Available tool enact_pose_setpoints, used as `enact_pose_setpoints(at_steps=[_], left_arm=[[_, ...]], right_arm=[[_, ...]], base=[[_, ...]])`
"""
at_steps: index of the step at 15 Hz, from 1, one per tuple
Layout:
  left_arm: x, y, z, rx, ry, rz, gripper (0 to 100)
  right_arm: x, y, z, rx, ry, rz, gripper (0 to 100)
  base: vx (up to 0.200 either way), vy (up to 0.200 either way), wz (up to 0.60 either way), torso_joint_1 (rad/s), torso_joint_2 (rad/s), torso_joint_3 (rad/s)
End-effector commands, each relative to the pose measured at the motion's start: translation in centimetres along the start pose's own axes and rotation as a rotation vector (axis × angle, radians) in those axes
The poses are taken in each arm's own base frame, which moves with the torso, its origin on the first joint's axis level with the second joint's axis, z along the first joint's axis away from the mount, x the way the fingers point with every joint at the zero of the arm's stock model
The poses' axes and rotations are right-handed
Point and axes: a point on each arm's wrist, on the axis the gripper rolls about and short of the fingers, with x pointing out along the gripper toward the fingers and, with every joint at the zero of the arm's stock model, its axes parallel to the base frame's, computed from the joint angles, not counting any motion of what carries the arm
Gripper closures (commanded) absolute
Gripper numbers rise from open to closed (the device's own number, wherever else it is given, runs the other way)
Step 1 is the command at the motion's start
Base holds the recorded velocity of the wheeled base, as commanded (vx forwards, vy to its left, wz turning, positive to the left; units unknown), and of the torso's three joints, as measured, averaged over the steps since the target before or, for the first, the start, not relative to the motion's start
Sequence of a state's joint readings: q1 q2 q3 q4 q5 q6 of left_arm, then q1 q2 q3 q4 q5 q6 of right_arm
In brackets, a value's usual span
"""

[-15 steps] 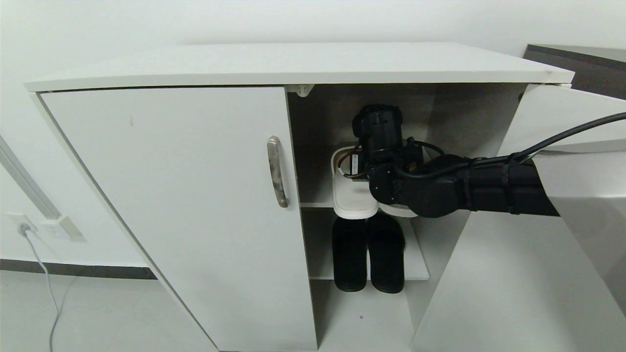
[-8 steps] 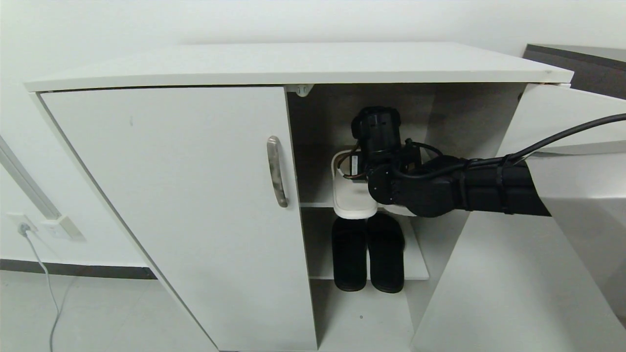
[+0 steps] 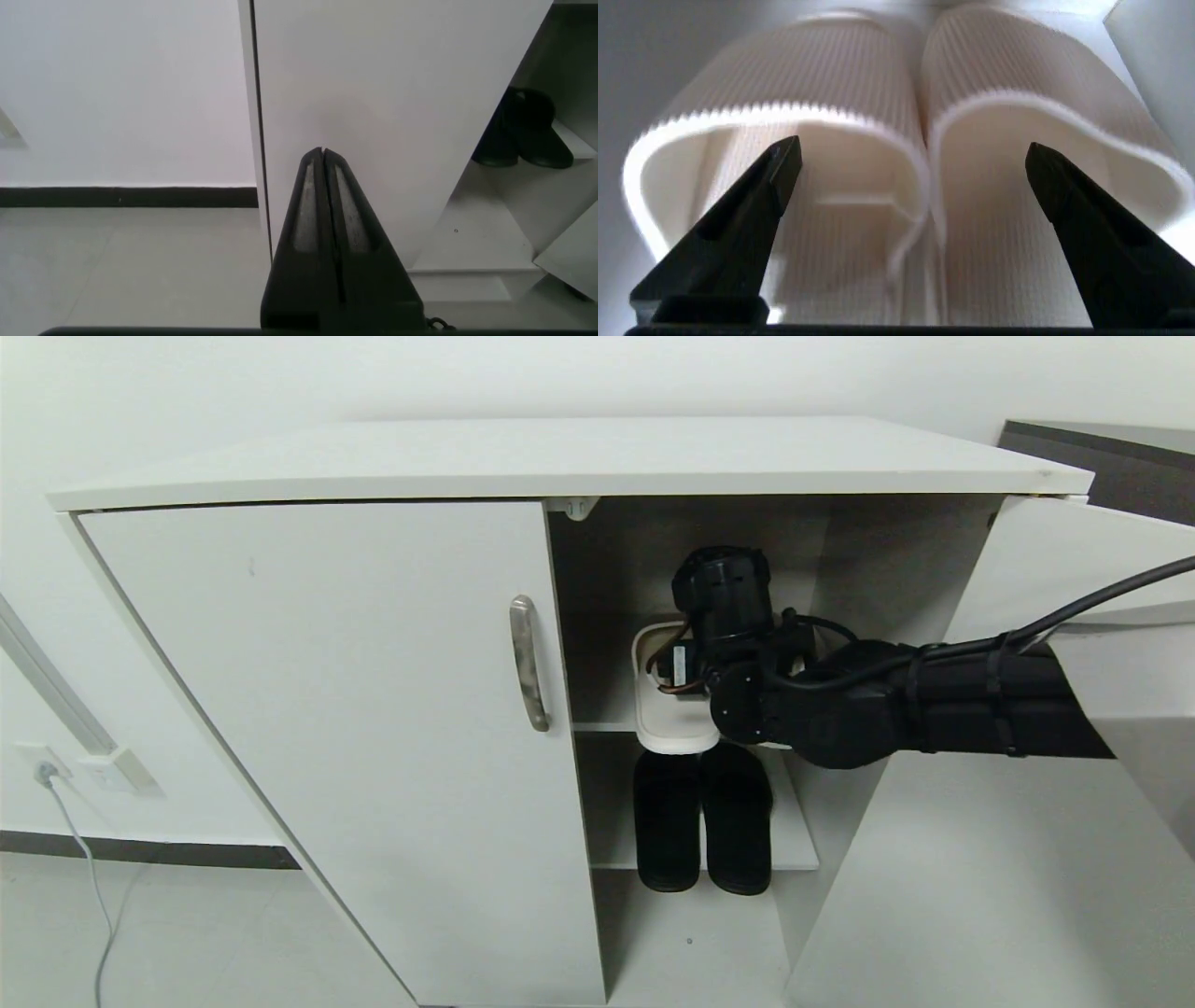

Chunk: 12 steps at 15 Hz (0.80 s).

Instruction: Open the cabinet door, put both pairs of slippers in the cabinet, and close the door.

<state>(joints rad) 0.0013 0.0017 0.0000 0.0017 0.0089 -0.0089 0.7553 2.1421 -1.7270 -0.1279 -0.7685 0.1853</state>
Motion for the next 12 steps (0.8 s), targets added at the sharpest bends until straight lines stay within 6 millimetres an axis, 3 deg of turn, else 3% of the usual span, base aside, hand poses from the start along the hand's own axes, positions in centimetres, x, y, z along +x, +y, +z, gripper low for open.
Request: enact_pose_setpoints(at_steps=[1,6,10,12], left_arm=[[0.0,0.0,0.0,0.0,0.0,0.002,100],[0.0,0.0,0.0,0.0,0.0,0.001,100],[0.0,0.0,0.0,0.001,0.0,0.001,100],[0.0,0.0,0.0,0.003,0.0,0.001,100]], right_arm=[[-1.6,-0.9,0.8,0.009,-0.006,0.009,0],[-5.6,-2.2,1.0,0.006,-0.004,0.059,0],[-11.6,-4.7,0.7,0.014,-0.034,0.167,0],[-13.6,-6.0,0.3,0.02,-0.028,0.263,0]], base=[[0.0,0.0,0.0,0.0,0.0,0.0],[0.0,0.0,0.0,0.0,0.0,0.0],[0.0,0.0,0.0,0.0,0.0,0.0],[0.0,0.0,0.0,0.0,0.0,0.0]])
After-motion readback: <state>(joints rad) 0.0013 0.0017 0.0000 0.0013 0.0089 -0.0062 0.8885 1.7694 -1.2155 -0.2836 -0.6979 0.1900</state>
